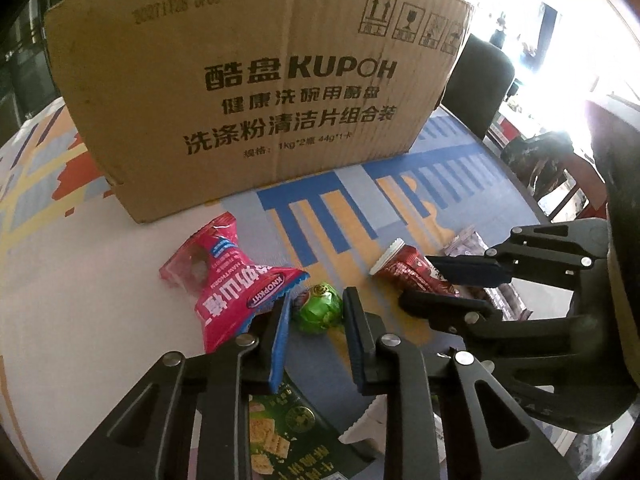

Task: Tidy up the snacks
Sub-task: 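Grasp the green candy with the left tool while the right tool grasps the red snack, then carry the green candy and red snack over the box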

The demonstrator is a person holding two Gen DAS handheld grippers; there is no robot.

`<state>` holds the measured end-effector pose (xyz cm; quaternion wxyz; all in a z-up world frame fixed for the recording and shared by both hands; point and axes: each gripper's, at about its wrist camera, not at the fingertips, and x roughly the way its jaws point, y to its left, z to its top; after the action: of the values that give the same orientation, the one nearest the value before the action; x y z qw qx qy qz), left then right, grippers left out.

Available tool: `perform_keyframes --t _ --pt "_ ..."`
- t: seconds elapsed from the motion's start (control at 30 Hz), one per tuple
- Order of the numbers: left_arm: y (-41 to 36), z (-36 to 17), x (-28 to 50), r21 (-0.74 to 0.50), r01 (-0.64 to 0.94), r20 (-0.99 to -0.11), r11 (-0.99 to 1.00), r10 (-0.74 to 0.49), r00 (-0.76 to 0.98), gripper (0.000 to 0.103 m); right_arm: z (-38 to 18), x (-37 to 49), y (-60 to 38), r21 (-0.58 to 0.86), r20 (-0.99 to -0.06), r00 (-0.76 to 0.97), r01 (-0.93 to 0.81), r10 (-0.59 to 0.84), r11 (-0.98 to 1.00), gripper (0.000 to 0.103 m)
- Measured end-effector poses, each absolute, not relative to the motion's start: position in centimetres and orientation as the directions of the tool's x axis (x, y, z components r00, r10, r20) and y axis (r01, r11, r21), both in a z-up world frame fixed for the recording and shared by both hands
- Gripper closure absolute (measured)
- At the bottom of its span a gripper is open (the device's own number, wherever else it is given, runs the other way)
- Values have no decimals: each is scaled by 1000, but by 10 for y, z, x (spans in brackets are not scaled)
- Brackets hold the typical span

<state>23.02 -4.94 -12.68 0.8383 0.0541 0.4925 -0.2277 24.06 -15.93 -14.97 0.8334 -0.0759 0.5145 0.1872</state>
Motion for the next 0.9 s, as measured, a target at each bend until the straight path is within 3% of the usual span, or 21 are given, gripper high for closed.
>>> perform_keyframes --t 0.3,0.9 --pt "-48 -102 216 -86 411 -824 907 -297 482 78 -138 231 -177 111 -861 435 -346 264 932 80" --pt "-40 -11 200 -28 365 -681 931 -285 674 78 -47 211 -188 89 -712 650 -293 266 952 80"
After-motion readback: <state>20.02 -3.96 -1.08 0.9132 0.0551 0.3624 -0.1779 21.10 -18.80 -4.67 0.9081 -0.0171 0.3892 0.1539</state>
